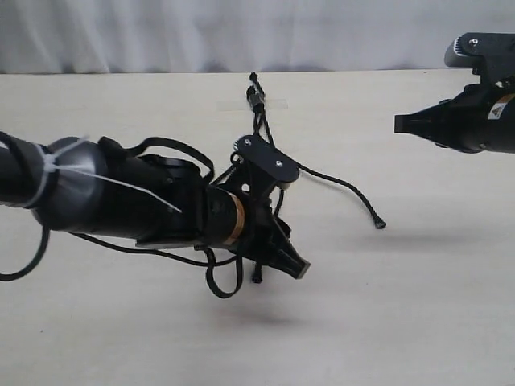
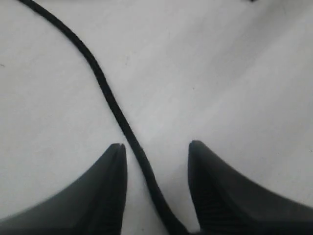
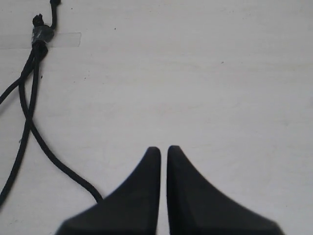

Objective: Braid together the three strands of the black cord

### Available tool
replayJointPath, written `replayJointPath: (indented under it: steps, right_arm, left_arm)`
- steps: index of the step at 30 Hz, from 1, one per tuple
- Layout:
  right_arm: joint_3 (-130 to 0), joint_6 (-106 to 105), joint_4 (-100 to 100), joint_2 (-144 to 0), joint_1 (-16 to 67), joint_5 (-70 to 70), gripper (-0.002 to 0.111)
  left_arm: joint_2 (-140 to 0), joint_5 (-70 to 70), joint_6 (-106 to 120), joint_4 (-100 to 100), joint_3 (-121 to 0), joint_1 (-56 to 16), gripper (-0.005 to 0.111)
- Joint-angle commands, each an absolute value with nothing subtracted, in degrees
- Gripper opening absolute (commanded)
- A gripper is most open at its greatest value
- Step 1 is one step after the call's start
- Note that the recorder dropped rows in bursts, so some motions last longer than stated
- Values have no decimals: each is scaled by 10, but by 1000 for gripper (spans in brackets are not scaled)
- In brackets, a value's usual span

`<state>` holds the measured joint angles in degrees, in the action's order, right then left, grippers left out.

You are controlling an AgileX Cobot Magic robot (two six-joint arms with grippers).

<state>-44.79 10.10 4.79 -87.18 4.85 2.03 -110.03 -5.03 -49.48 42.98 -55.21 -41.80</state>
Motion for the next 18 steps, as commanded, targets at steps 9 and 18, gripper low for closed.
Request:
replayJointPath:
  steps: [9,18]
  right_arm:
    - [-446,98,47,-872,46,10,4]
    - [-446,98,47,-872,46,7,4]
  left_arm:
    - [-1184,-123,-493,410,-608,-427,36]
    - [-1154,-155,-493,420,-608,-425,0]
